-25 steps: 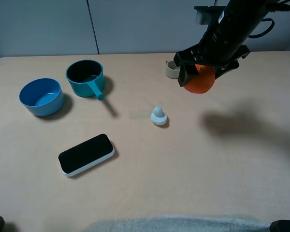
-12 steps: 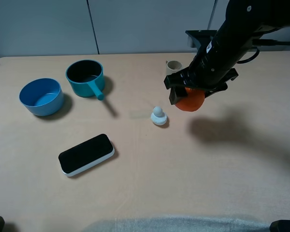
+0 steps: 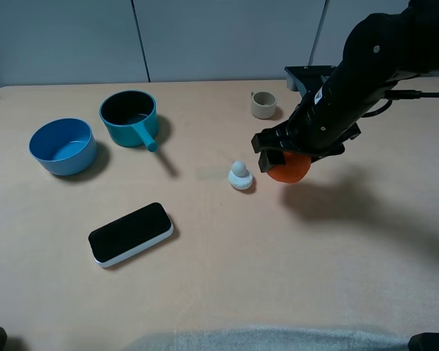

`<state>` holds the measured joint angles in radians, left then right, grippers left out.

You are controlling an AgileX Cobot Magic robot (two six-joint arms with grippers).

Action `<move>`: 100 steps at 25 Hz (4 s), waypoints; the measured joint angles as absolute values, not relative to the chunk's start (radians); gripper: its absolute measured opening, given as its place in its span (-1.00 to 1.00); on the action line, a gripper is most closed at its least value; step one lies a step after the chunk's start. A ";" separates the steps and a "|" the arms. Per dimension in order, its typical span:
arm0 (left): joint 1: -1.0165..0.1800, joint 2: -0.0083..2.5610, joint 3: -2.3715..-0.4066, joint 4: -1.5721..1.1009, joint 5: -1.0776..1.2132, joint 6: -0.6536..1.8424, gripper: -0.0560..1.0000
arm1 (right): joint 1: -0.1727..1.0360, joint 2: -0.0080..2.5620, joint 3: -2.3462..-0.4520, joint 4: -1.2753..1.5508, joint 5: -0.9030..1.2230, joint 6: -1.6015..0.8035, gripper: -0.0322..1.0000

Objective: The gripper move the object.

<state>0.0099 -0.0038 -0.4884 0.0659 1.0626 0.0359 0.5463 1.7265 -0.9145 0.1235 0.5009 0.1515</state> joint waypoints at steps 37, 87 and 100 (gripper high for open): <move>0.010 -0.004 -0.488 0.066 1.063 0.036 0.98 | 0.546 1.854 -0.865 0.123 0.370 0.146 0.13; 0.010 -0.004 -0.488 0.066 1.063 0.036 0.98 | 0.544 1.459 -0.869 0.153 0.647 0.148 0.40; 0.010 -0.004 -0.488 0.066 1.063 0.036 0.98 | 0.544 1.171 -0.869 0.134 0.914 0.151 0.40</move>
<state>0.0099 -0.0038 -0.4884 0.0659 1.0626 0.0359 0.5442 1.1711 -0.8688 0.1337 0.9137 0.1512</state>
